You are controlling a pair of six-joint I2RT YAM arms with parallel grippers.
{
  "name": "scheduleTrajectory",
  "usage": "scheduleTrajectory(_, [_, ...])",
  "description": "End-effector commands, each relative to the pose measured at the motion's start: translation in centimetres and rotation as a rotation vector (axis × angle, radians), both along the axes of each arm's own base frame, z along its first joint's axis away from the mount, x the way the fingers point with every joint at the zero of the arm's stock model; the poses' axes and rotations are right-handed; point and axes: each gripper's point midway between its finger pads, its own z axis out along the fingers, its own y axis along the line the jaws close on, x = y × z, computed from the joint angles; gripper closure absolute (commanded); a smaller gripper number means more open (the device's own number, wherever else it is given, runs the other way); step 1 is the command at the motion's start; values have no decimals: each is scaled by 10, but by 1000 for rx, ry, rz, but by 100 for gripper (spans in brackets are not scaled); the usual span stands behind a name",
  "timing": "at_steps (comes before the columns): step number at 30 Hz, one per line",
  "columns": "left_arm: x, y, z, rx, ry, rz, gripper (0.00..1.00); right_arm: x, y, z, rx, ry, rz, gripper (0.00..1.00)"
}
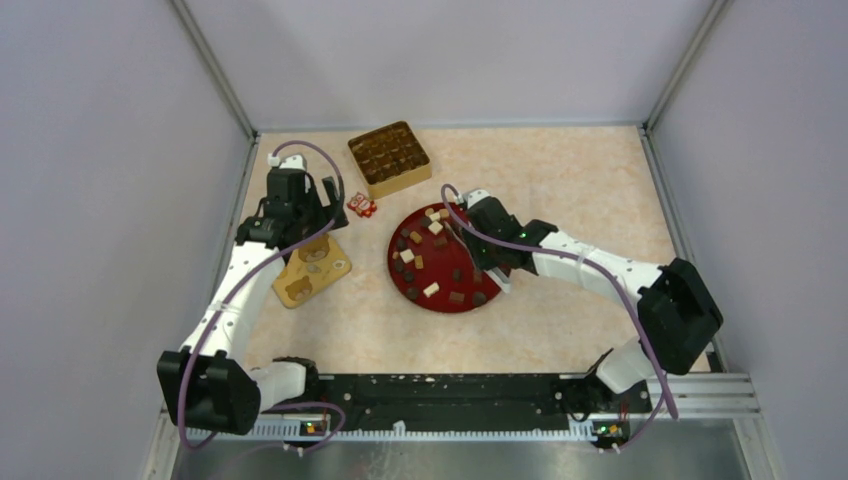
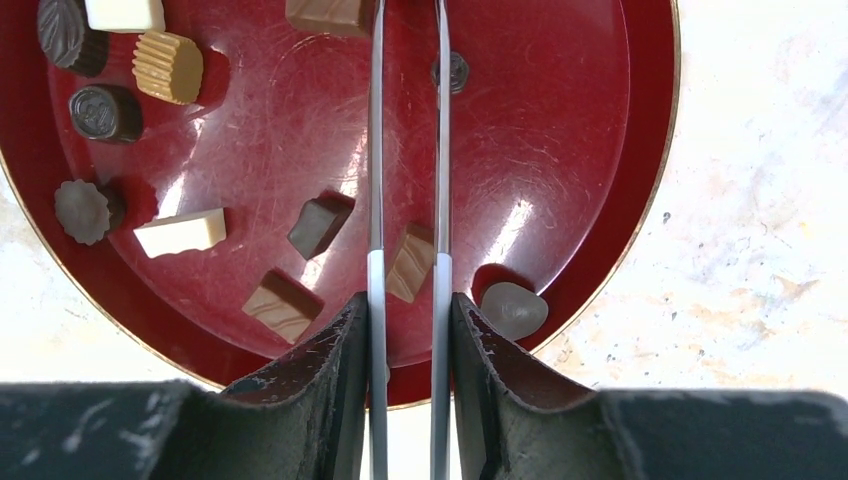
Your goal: Pack the chocolate
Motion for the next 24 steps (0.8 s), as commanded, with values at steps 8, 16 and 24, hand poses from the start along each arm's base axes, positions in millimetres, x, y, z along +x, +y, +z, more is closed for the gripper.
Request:
scheduleTrajectory(8, [10, -1, 13, -10, -59, -1, 1, 25, -5, 79, 37, -218, -42, 100])
scheduleTrajectory(16, [7, 2, 16, 4, -62, 10, 1, 61, 24, 118, 117, -324, -11, 100])
scheduleTrajectory(24, [5, 3, 18, 3, -65, 16, 1, 117, 58, 155, 228, -410, -27, 100])
